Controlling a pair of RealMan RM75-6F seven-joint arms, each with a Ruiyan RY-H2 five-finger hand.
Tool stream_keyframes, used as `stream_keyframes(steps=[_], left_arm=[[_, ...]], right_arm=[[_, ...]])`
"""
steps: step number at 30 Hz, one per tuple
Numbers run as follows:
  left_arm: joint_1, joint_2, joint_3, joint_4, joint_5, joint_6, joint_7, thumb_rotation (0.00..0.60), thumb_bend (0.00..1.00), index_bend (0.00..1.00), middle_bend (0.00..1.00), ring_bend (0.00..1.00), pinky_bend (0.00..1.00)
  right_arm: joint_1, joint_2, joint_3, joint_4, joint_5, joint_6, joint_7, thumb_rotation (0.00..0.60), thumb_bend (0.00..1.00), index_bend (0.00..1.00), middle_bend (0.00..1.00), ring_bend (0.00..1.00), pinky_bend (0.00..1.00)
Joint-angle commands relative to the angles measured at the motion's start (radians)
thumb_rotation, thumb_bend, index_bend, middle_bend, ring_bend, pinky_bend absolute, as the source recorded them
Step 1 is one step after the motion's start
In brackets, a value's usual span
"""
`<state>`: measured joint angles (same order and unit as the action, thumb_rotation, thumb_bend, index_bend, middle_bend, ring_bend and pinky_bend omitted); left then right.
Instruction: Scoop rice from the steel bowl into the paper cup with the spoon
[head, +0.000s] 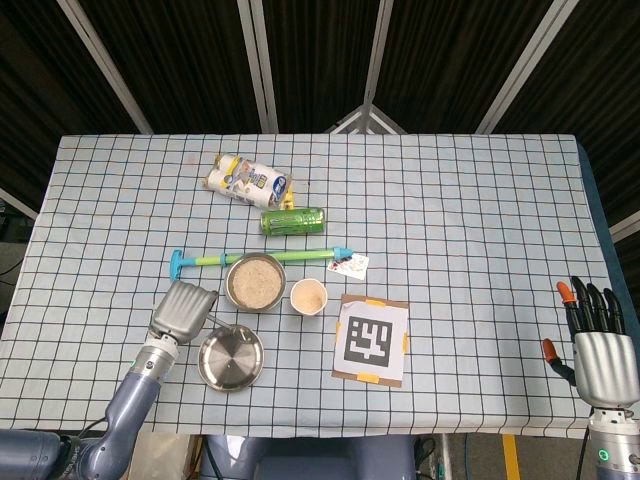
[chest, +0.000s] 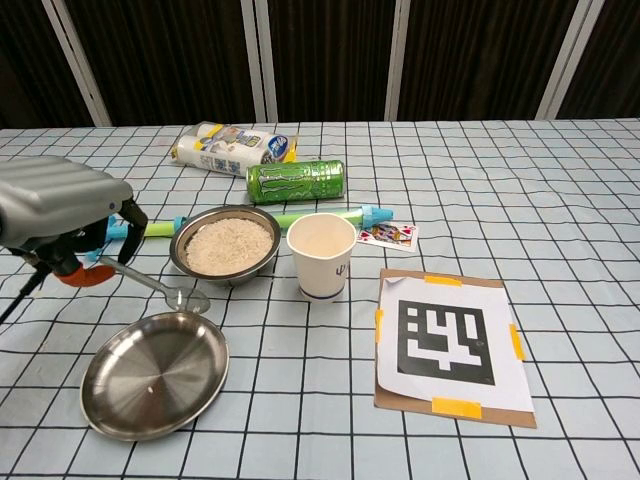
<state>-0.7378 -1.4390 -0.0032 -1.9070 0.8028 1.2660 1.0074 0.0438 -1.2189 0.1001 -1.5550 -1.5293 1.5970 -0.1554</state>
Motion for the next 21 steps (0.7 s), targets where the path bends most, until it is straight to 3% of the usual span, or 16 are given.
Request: stream_keyframes(steps=[1, 17, 21], left_arm=[[0.009, -0.023, 0.016, 0.021, 0.01, -0.005, -0.011, 0.6, 0.46, 0.58, 0.99, 0.99, 1.0], [0.038, -0.094, 0.054, 0.073, 0.027, -0.01, -0.028, 0.6, 0.43, 0.57, 0.99, 0.99, 1.0], [0.044, -0.099, 0.057, 0.076, 0.027, -0.009, -0.028, 0.6, 0.37, 0.55, 0.99, 0.99, 1.0]], right_arm=[[0.0, 0.0, 0.0, 0.001, 0.0, 0.001, 0.001, 0.6, 0.38, 0.0, 0.0, 0.0, 0.0], [0.0, -0.002, 0.001, 0.003, -0.002, 0.004, 0.002, 0.6, 0.38, 0.0, 0.0, 0.0, 0.0], [-0.001, -0.002, 0.001, 0.003, -0.002, 0.003, 0.001, 0.6, 0.38, 0.0, 0.0, 0.0, 0.0]])
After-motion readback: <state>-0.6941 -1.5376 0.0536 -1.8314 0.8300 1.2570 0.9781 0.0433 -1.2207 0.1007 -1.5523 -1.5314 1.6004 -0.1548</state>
